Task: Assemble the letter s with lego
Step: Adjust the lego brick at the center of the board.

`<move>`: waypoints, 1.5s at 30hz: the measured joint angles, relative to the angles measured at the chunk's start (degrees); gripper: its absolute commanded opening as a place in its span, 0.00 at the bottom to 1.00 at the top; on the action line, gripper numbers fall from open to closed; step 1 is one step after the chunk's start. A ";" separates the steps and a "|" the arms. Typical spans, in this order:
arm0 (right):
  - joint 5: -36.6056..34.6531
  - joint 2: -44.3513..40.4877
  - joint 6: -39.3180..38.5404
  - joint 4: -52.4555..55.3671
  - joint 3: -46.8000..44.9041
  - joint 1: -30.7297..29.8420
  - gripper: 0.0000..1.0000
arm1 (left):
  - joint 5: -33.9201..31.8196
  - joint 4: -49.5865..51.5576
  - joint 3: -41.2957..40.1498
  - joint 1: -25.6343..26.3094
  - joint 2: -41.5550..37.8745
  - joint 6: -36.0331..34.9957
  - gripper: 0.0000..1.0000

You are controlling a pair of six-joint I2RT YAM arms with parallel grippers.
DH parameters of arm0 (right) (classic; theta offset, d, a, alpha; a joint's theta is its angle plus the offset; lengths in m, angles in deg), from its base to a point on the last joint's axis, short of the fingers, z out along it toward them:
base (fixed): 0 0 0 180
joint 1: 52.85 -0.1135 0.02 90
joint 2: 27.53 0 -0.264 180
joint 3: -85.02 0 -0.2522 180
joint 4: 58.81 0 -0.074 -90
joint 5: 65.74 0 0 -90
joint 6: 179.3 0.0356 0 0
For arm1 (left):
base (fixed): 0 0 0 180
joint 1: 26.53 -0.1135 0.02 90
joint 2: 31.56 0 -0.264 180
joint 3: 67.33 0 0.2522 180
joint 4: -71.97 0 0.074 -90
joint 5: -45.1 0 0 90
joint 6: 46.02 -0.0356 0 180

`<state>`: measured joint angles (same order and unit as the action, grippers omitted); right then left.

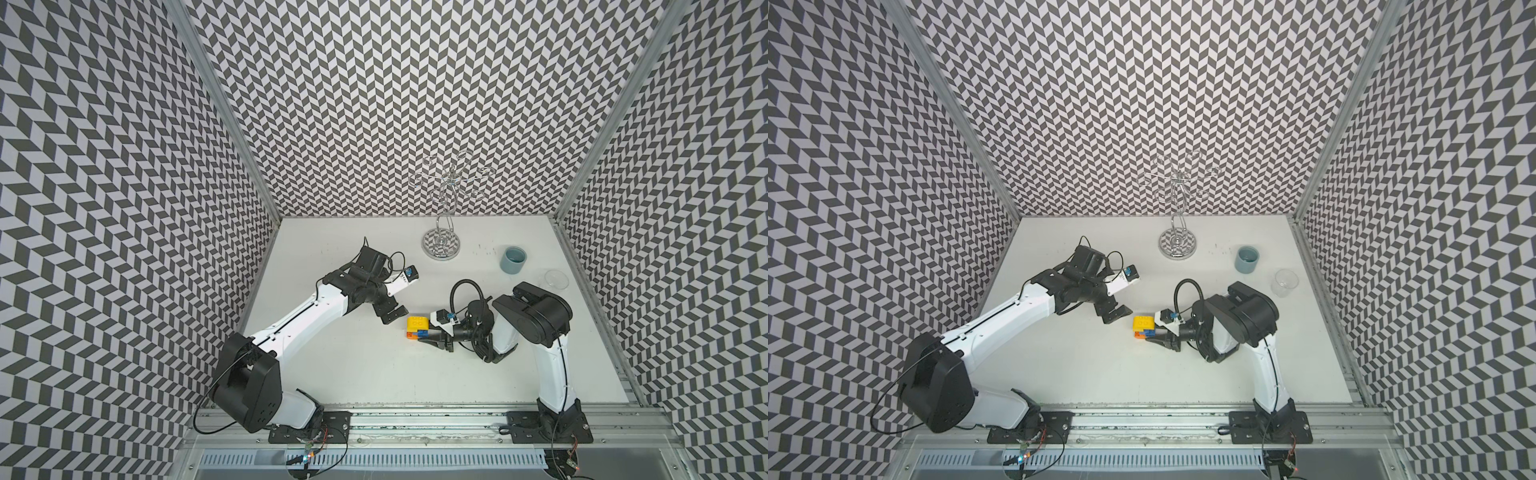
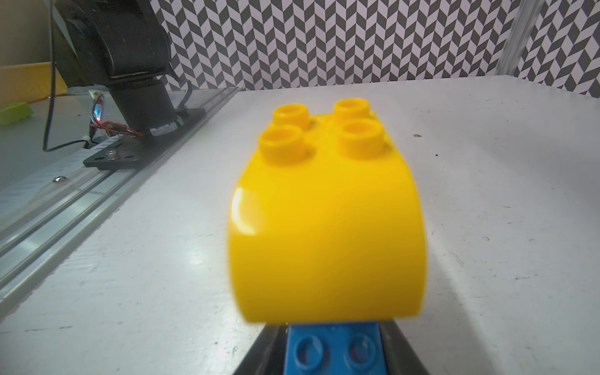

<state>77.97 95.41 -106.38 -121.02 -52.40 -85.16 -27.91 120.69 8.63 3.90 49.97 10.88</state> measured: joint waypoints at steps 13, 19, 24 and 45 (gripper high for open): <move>-0.02 0.00 0.57 -0.39 -0.24 0.24 0.19 | 0.74 -1.16 -1.77 -1.22 -2.16 1.18 0.99; -0.17 -1.29 1.42 1.53 -0.26 0.24 0.18 | 0.79 -2.29 -2.40 -2.38 -2.51 4.31 0.99; -0.83 -6.82 4.87 8.81 -0.15 0.24 0.18 | 1.95 -4.61 -2.40 -5.66 -3.06 11.96 0.99; -4.61 -14.93 26.75 68.41 22.49 0.31 0.18 | 10.51 -15.37 -9.42 -15.43 -12.94 40.33 0.99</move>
<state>73.36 80.48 -79.63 -52.60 -29.91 -84.86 -17.39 105.33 -0.79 -11.53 37.04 51.20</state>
